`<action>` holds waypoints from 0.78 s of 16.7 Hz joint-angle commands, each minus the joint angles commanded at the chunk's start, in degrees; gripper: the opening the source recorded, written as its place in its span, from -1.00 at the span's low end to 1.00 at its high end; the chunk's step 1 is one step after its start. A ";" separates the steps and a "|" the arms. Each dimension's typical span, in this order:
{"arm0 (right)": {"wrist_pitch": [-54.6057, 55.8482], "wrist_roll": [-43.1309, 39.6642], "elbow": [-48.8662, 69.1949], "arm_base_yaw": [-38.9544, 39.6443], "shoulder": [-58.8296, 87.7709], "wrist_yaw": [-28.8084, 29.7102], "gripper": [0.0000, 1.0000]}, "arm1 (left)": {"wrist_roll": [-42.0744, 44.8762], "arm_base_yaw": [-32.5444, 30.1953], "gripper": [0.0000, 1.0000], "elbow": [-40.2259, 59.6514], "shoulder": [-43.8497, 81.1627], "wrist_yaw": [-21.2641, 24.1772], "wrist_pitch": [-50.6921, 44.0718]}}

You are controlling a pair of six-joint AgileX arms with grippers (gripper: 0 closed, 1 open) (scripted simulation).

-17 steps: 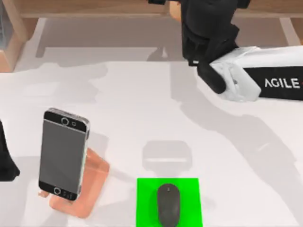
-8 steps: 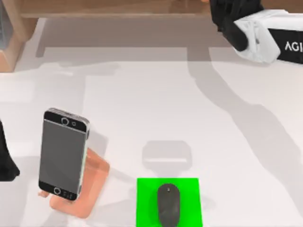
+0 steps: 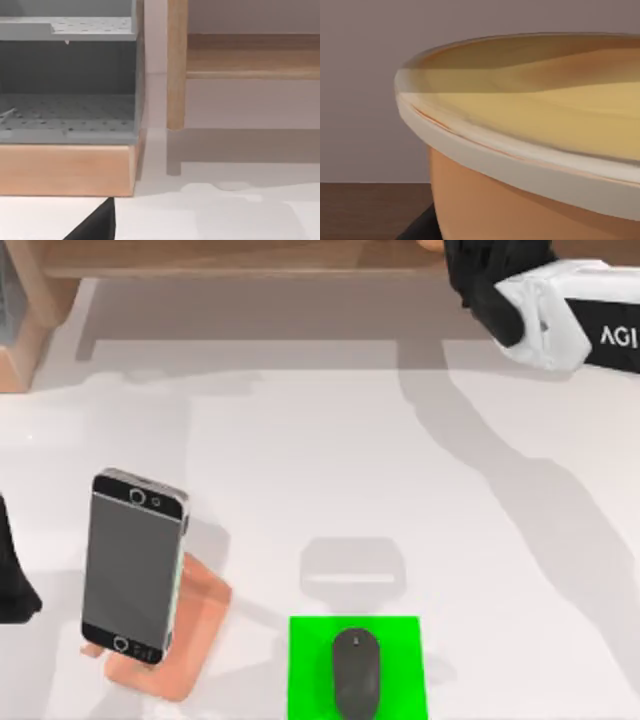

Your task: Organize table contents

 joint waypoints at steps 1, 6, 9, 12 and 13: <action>0.25 -0.63 0.30 0.34 -0.10 0.24 -1.00 | 0.00 0.00 1.00 0.00 0.00 0.00 0.00; 2.04 -9.35 1.63 6.25 0.78 2.80 -1.00 | 0.00 0.00 1.00 0.00 0.00 0.00 0.00; 2.26 -11.35 1.52 6.99 0.58 3.03 -1.00 | 0.00 0.00 1.00 0.00 0.00 0.00 0.00; 1.51 -8.26 1.04 4.09 0.20 1.88 -1.00 | 0.00 0.00 1.00 0.00 0.00 0.00 0.00; 1.22 -6.44 1.02 2.91 0.02 1.43 -1.00 | 0.00 0.00 1.00 0.00 0.00 0.00 0.00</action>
